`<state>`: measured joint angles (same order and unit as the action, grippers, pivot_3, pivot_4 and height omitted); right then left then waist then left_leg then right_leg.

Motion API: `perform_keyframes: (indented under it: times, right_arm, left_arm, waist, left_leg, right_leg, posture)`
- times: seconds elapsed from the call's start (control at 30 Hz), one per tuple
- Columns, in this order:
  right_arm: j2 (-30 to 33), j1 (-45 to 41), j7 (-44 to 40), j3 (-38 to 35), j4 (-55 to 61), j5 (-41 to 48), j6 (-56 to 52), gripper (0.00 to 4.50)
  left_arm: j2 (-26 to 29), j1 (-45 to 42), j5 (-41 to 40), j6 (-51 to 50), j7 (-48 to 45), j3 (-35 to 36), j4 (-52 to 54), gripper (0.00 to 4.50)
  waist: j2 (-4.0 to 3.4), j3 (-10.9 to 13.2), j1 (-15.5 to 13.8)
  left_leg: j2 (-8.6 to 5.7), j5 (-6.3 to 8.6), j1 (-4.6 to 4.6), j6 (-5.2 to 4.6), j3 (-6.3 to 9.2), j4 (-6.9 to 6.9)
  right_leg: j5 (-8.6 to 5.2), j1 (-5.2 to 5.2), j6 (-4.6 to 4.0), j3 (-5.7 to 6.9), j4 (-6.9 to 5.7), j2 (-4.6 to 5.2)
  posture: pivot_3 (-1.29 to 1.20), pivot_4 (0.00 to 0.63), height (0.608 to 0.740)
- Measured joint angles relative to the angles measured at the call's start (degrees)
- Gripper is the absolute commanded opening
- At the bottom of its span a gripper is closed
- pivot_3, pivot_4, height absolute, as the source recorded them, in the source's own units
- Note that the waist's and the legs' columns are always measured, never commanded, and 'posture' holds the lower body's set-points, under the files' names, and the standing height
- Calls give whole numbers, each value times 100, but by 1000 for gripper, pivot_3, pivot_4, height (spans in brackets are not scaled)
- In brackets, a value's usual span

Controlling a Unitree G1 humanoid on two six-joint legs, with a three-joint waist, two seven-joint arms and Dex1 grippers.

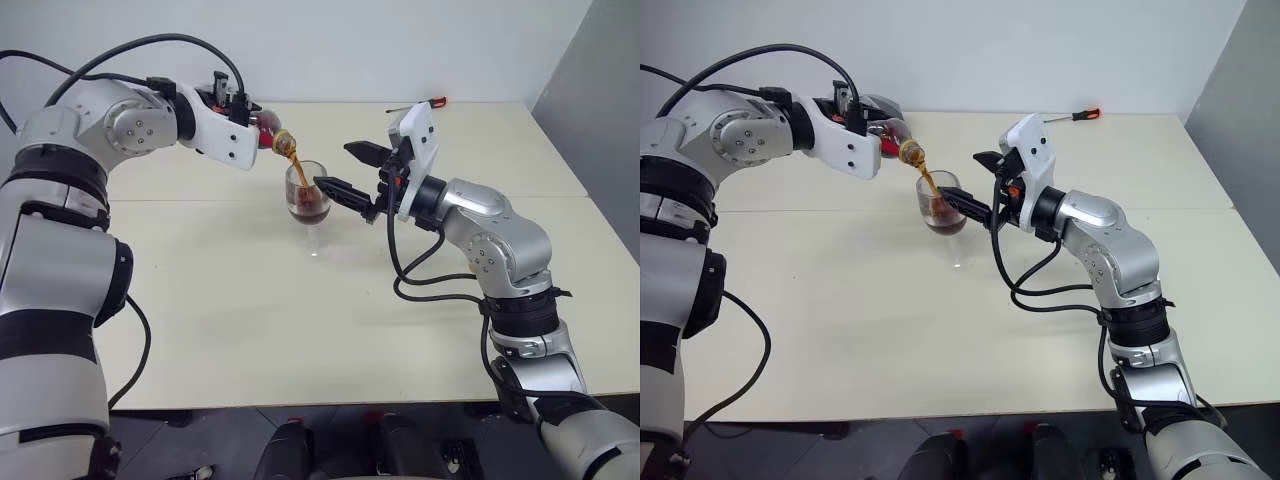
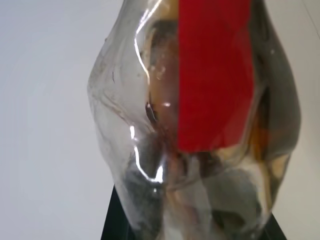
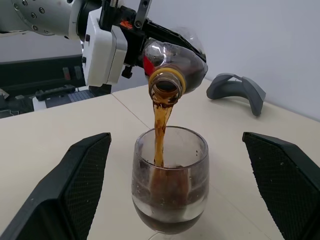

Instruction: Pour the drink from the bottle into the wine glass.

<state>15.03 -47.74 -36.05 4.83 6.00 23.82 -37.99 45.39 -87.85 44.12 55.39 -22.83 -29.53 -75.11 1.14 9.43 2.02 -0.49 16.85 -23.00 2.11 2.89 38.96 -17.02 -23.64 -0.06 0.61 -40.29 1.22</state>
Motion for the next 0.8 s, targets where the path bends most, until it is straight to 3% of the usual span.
perform_keyframes:
  times: [0.8]
  right_arm:
    - [-12,0,11,-22,0,0,0,4500]
  left_arm:
    - [32,-134,437,-14,470,-293,-102,719]
  waist:
    - [0,0,-1]
  left_leg:
    - [-1,0,0,0,-3,0]
  right_leg:
    - [0,-4,0,-1,-4,1]
  posture:
    - [0,150,740]
